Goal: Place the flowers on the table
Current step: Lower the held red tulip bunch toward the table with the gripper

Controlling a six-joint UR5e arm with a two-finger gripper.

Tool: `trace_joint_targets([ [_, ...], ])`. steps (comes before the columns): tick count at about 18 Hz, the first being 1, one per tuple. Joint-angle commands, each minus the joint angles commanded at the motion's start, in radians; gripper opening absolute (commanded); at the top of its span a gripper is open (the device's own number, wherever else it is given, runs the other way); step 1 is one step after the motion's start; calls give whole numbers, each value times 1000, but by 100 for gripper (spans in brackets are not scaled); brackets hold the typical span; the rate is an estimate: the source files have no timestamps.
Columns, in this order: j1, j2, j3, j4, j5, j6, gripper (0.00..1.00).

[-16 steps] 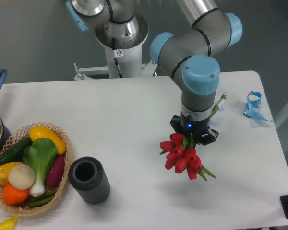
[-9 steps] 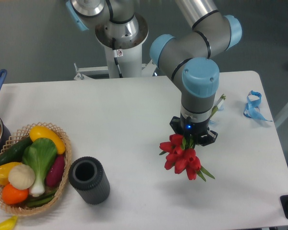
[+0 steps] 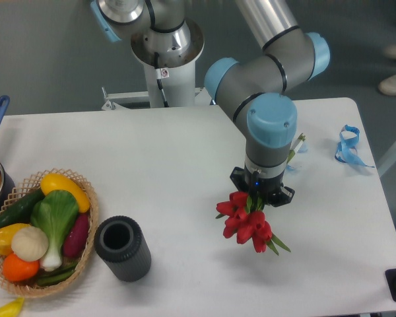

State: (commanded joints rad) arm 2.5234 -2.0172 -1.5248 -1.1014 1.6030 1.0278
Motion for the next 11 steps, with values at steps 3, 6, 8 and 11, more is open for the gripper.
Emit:
trace_joint_targets([
  [3,-5,-11,-2,0,-2,-2,32],
  [6,-18,-37,-3,20,-2,-3,39],
  [8,-26,-46,-9,63,-2,-5,43],
  [11,-28,-55,-9,87,-8,-9,49],
])
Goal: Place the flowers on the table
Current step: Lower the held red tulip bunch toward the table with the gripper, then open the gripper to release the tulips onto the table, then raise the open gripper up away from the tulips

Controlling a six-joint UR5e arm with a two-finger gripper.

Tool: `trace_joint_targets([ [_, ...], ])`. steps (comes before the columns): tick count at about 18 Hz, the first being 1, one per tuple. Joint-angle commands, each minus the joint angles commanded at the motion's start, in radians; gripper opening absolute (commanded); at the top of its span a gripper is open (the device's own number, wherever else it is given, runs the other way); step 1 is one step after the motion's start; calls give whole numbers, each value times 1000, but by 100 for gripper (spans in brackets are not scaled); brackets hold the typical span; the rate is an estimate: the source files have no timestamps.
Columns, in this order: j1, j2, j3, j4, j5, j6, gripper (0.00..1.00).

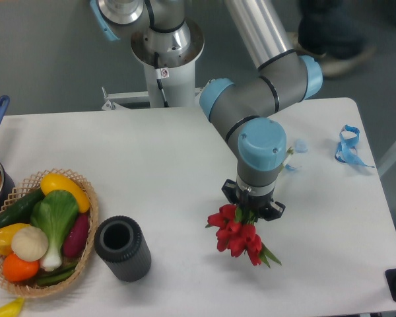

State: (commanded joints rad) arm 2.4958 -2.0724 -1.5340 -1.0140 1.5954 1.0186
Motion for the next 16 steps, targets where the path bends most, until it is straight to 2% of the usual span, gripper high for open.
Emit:
trace_joint_targets([
  [1,0,0,0,0,0,-2,53],
  [3,0,2,-2,2,-2,-2,74],
  [4,0,3,-2,3,-2,-2,99],
  [8,-2,12,-2,9,-2,-26,100],
  [10,-2,23,-8,58,5,-31,100],
  [12,0,50,-35,93,5,-23,100],
  [16,34,129,-115,103,0,-18,100],
])
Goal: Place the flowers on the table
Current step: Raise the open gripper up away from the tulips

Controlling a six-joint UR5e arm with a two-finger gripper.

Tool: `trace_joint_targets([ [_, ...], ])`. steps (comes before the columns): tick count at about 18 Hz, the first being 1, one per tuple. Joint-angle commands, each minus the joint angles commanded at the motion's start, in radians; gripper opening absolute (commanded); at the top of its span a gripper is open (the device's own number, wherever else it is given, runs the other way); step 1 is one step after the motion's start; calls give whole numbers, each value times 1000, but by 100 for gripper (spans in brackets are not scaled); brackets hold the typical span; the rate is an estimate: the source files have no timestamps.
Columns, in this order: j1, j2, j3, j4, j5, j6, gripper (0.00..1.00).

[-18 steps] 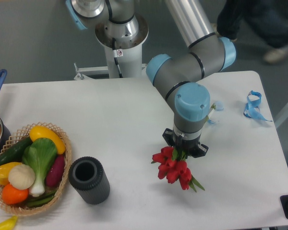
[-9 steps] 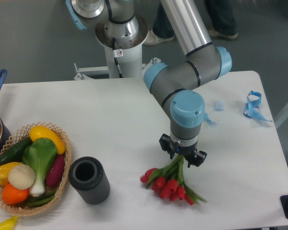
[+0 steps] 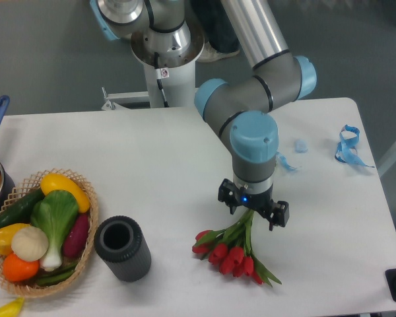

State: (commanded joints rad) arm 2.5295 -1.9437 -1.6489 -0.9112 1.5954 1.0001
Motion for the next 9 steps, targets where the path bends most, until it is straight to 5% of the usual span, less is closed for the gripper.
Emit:
trace_joint_targets([
  [9,3,17,-37,2,2,75,100],
])
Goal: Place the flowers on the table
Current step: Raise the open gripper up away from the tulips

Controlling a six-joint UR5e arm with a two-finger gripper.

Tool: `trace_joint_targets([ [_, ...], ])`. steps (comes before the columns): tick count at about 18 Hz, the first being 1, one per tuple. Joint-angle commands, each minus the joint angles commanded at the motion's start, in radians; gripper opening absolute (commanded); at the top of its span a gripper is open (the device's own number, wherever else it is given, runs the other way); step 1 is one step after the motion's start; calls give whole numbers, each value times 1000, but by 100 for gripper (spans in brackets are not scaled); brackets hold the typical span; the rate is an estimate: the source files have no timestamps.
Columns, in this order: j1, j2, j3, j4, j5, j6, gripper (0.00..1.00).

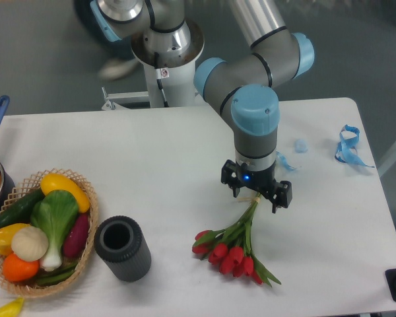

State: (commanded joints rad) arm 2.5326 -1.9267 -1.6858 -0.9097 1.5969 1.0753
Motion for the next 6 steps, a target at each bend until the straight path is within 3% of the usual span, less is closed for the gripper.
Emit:
trace_joint_targets([
  [6,-3,6,-31,64,2,-5,100],
])
